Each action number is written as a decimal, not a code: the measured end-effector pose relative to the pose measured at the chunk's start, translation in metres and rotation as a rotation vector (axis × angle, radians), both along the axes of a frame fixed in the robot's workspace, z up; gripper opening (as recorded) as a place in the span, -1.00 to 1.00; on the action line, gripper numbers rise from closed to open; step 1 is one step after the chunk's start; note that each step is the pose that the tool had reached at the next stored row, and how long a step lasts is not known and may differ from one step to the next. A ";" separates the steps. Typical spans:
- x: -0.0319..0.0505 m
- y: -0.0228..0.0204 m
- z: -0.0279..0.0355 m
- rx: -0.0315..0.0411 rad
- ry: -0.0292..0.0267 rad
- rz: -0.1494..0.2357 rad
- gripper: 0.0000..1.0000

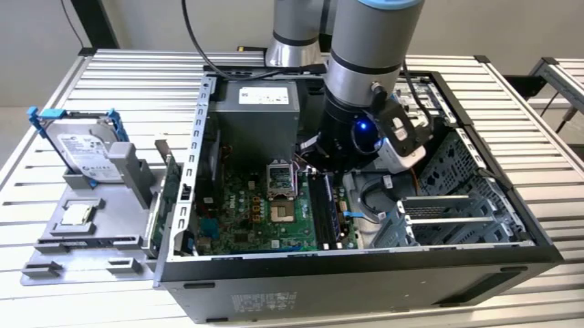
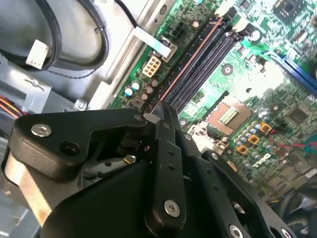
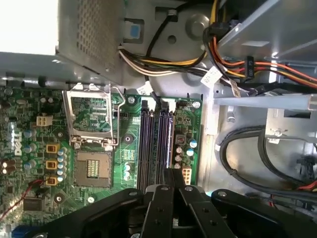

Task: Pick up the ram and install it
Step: 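Insert the ram into the slot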

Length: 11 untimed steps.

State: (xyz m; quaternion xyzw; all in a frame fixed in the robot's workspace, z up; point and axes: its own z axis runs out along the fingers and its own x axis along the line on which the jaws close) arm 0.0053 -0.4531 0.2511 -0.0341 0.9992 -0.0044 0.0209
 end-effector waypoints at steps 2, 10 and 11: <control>0.0000 0.0000 0.0000 0.0001 0.0000 0.037 -1.00; 0.0000 0.0000 0.0000 0.0000 0.0000 0.182 -1.00; 0.0000 0.0000 0.0000 0.0000 0.0000 0.200 -1.00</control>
